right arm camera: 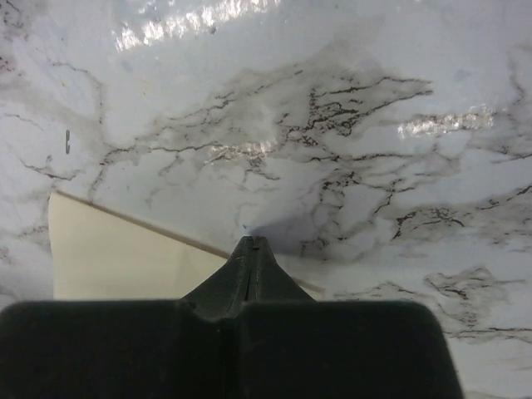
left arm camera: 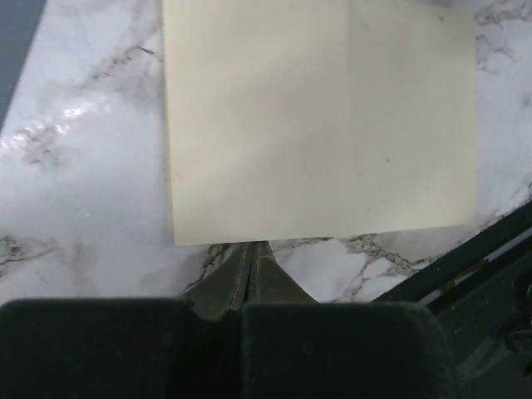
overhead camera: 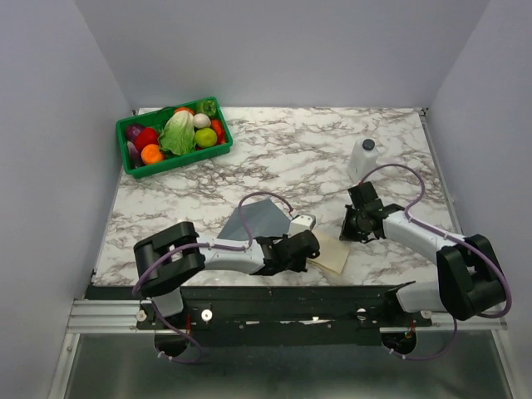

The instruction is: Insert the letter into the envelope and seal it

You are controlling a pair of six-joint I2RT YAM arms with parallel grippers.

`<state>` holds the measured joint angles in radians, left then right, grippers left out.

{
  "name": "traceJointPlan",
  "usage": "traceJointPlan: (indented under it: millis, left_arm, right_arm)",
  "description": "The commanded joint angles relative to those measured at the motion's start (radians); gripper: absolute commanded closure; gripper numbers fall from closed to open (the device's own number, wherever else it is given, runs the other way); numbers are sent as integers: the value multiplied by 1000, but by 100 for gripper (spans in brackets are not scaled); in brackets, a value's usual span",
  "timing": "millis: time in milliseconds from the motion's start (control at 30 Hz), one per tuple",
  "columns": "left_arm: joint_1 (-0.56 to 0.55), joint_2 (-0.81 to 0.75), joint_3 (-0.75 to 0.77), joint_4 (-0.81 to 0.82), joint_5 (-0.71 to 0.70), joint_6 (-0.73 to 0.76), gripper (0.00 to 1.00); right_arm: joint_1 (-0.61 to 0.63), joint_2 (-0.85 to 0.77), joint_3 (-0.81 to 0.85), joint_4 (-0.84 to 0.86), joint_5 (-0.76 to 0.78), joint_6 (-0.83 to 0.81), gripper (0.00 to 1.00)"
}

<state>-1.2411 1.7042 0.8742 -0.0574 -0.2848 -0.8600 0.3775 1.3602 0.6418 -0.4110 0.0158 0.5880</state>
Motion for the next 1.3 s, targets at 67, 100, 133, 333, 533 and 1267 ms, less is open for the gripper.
traceJointPlan:
  millis: [67, 100, 133, 333, 533, 1267]
  left_arm:
    - [61, 25, -32, -74, -16, 36, 100]
    - [68, 28, -29, -75, -14, 44, 100]
    - [81, 29, -26, -79, -13, 49, 100]
    - [127, 40, -1, -87, -7, 85, 100]
    - [184, 60, 38, -93, 7, 133, 100]
    - [249, -1, 172, -220, -71, 254, 100]
  right_arm:
    - [-2, -49, -70, -54, -79, 15, 99]
    - [-2, -56, -73, -57, -83, 18, 99]
    - [0, -61, -79, -60, -88, 18, 99]
    - [4, -108, -94, -69, -119, 39, 99]
    - [11, -139, -129, -57, -161, 56, 99]
    - [17, -355, -180, -51, -220, 87, 93]
